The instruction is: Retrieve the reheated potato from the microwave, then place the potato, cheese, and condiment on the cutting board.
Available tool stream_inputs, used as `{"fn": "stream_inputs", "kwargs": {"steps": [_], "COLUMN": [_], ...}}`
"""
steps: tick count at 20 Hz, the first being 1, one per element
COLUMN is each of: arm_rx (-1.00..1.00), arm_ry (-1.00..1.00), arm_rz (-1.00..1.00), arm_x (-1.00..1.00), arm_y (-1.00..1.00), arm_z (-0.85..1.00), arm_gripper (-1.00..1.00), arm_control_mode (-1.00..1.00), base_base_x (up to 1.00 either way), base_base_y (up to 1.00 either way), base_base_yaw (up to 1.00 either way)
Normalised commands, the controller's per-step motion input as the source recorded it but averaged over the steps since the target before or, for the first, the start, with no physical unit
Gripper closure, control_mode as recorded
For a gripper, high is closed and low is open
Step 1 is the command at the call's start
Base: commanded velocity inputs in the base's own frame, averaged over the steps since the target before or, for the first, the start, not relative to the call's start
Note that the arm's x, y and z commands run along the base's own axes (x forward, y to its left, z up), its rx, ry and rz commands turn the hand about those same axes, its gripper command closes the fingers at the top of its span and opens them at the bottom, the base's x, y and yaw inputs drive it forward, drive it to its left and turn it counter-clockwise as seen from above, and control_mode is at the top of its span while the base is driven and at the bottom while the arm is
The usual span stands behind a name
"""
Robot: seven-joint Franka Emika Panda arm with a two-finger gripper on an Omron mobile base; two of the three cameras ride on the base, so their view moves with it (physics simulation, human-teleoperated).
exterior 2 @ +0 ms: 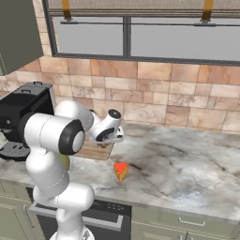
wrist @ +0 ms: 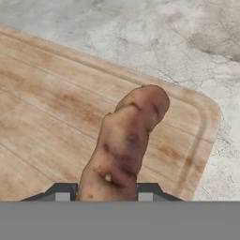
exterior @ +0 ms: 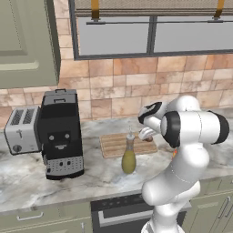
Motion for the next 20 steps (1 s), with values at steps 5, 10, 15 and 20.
{"fn": "stream_inputs", "kwargs": {"steps": [5, 10, 15, 20], "arm_rx": [0.0, 0.0, 0.0, 0.0], "arm_ry": [0.0, 0.0, 0.01, 0.05], "arm_rz": [-0.01, -0.02, -0.03, -0.02], "arm_x": [-0.21, -0.29, -0.29, -0.11], "arm_y": [0.16, 0.12, 0.07, 0.15], "arm_z": [-0.24, -0.18, -0.15, -0.17], "arm_gripper": [1.0, 1.0, 1.0, 1.0], "arm_control_mode": [-1.0, -1.0, -1.0, -1.0], "base_base_x": [0.0, 0.0, 0.0, 0.0], "base_base_y": [0.0, 0.0, 0.0, 0.0], "base_base_yaw": [0.0, 0.0, 0.0, 0.0]}}
